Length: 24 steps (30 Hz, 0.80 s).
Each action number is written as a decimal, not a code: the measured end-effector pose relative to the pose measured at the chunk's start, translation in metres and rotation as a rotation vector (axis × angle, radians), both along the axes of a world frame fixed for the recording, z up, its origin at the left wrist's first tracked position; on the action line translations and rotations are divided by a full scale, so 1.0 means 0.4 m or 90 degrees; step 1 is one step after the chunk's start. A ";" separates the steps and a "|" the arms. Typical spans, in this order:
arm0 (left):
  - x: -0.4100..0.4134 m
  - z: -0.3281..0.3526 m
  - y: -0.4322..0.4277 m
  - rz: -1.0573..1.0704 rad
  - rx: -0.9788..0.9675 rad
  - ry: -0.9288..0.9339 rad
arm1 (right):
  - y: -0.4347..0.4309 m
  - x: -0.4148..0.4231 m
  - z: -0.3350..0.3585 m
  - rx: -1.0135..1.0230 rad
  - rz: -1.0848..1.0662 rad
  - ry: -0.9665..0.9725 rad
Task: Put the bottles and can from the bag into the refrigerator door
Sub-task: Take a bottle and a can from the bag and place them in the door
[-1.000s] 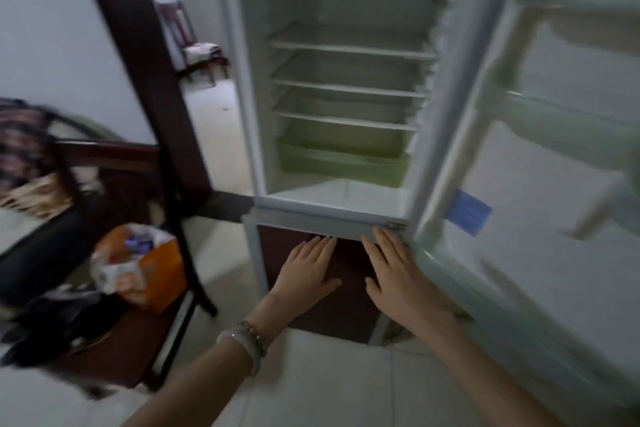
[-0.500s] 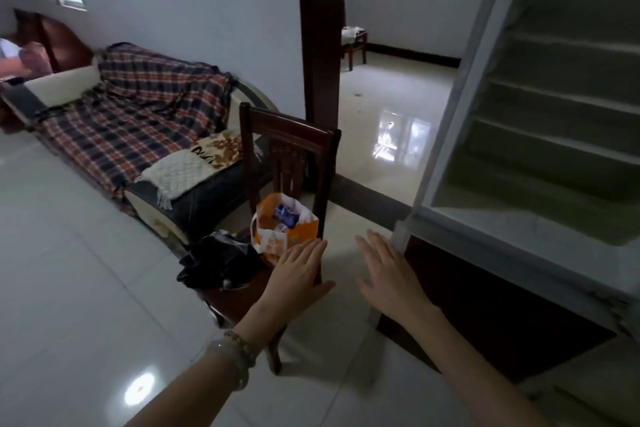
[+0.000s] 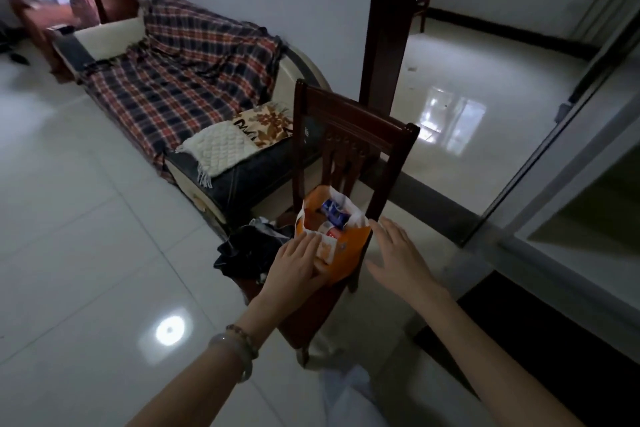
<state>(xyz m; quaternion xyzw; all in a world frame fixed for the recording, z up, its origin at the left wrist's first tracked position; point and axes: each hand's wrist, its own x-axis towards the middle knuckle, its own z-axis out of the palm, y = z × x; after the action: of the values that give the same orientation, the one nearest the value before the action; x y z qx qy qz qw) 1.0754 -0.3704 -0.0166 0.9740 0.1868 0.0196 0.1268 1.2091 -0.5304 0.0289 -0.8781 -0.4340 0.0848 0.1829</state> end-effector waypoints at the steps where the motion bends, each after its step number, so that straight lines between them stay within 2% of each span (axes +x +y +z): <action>1: 0.021 -0.011 0.026 0.004 0.003 0.004 | 0.033 0.025 -0.010 -0.002 0.007 0.006; 12: 0.386 -0.141 0.254 0.034 -0.061 0.123 | 0.372 0.383 -0.251 -0.112 0.069 0.114; 15: 0.488 -0.217 0.294 0.079 -0.161 0.143 | 0.438 0.460 -0.337 -0.145 0.078 0.164; 19: 0.580 -0.309 0.339 0.238 -0.345 0.189 | 0.492 0.537 -0.453 -0.160 0.073 0.243; 24: 0.651 -0.416 0.372 0.400 -0.461 0.279 | 0.547 0.592 -0.584 -0.194 0.075 0.269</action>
<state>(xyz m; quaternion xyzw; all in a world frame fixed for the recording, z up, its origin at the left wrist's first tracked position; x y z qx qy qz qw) 1.3358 -0.2216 -0.1831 0.7458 0.4870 -0.2131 0.4014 1.4460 -0.3117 -0.2045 -0.8316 -0.4186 0.3411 0.1298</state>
